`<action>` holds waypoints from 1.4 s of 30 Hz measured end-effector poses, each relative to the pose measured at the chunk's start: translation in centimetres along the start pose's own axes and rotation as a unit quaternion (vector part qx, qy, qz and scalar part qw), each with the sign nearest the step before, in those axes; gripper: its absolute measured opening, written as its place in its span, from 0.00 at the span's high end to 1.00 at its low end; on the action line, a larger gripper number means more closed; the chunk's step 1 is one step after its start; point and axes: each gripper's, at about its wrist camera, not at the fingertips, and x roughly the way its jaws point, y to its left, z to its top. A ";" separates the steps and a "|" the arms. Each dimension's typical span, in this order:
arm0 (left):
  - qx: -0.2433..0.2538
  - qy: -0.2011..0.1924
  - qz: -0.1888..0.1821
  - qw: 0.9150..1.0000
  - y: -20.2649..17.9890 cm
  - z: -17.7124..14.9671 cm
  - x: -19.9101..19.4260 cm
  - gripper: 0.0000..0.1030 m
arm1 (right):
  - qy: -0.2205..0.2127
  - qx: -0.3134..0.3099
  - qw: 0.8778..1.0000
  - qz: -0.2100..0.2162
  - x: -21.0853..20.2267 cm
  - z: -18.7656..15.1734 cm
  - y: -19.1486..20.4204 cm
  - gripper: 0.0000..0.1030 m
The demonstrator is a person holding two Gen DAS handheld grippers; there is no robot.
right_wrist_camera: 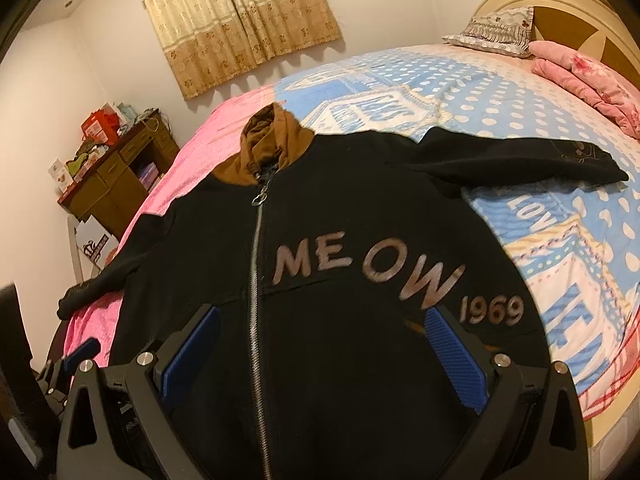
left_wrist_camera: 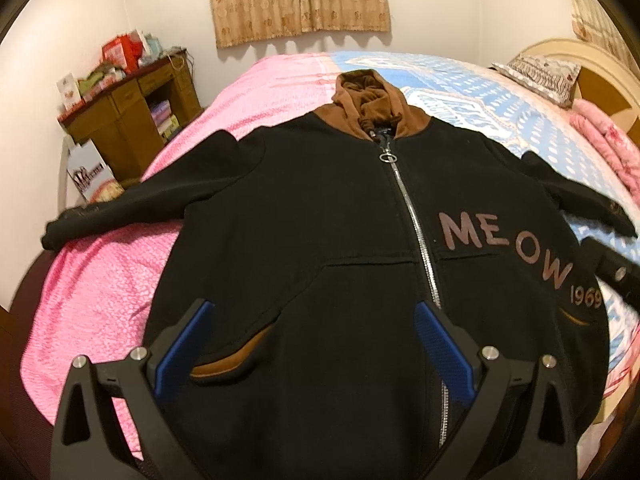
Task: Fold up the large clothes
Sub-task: 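Grasp the black sleeve cuff with the right tool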
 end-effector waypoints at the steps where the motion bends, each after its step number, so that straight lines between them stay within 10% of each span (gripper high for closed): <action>1: -0.008 0.002 -0.002 1.000 0.6 0.3 0.3 0.01 | -0.010 0.001 1.000 -0.002 -0.2 0.6 -0.8 0.01; 6: -0.039 -0.014 0.028 0.999 3.1 2.2 2.1 0.01 | -0.072 0.023 0.997 -0.023 -1.3 3.8 -5.9 0.07; 10: -0.062 -0.035 0.063 0.996 4.9 3.6 4.0 0.01 | -0.089 0.083 0.991 -0.048 -0.8 7.3 -14.0 0.54; 23: -0.110 -0.024 0.082 0.990 6.3 1.1 11.7 0.00 | -0.166 0.435 0.885 -0.022 1.6 9.2 -43.2 0.54; 30: -0.090 -0.040 0.087 0.991 6.0 1.2 11.9 0.00 | -0.150 0.445 0.882 -0.040 4.5 10.8 -46.7 0.54; 36: -0.097 -0.040 0.078 0.991 6.4 0.9 12.0 0.00 | -0.183 0.515 0.837 -0.042 1.6 7.4 -46.5 0.47; 38: -0.097 -0.042 0.079 0.991 6.3 1.0 12.0 0.00 | -0.170 0.518 0.838 -0.037 1.6 6.8 -46.5 0.27; 42: -0.097 -0.042 0.079 0.991 6.2 0.9 12.0 0.00 | -0.163 0.485 0.858 -0.038 2.7 8.3 -46.8 0.26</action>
